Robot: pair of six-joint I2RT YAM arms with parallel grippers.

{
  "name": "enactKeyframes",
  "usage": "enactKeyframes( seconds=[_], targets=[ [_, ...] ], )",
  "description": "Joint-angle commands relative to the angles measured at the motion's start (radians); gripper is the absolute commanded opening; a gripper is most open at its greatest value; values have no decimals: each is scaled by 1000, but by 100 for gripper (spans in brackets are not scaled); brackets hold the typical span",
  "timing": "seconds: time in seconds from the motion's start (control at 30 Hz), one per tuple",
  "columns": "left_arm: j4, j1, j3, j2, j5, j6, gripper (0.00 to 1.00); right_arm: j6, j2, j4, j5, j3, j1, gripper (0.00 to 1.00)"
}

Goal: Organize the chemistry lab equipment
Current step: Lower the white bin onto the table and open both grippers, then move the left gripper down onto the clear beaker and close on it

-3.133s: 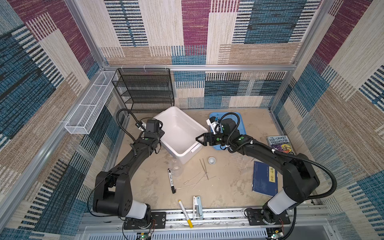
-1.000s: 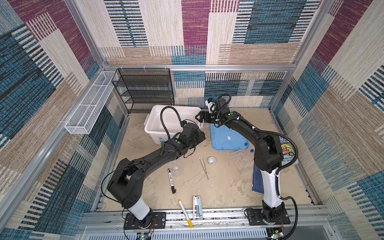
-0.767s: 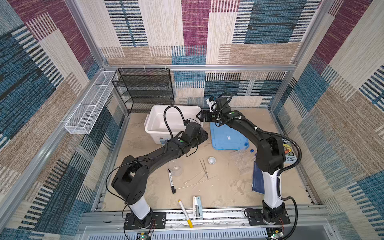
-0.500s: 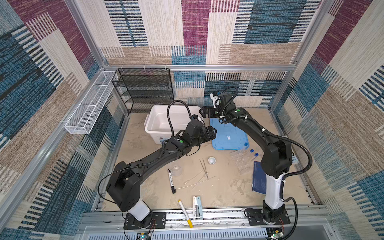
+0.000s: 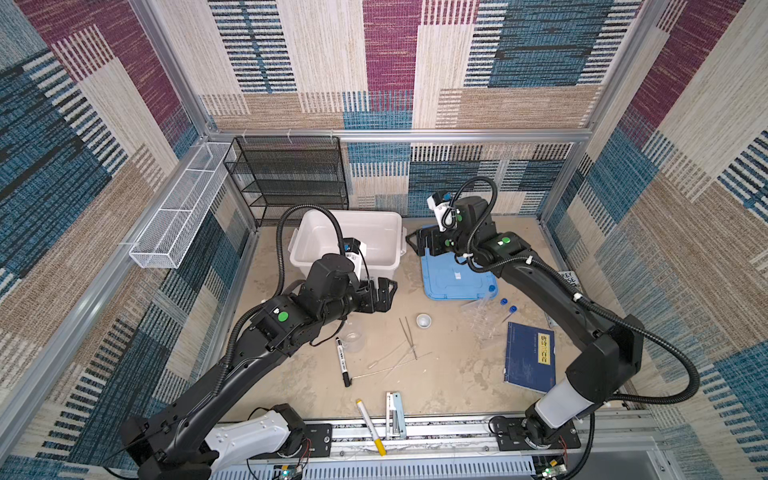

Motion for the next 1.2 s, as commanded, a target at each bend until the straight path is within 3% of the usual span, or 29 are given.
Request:
enactKeyframes(
  seconds=[0.0,0.23,0.4,0.6,0.73,0.93,1.17],
  targets=[
    [-155,1,-86,-63,-46,-29,99,-2,-55,-9,18,-80,52,99],
    [-213,-1,-200,-68,-212,-175,99,121,-160,87,61,-322,138,99],
    [-155,0,-272,-26,-261,-215,99,135,-174,108,62,-365,144,99],
    [-48,-1,-333,48,-220,-227,99,159,-218,154,36,-419,151,99],
    [-25,-7,-315,127,-263,-193,99,171,-247,173,39,-458,151,99],
    [19,-7,-300,222,-230,-180,99,187,-274,176,49,-494,153,99],
    [30,-9,-294,233,-237,-170,99,197,-314,182,66,-520,153,99]
  ],
)
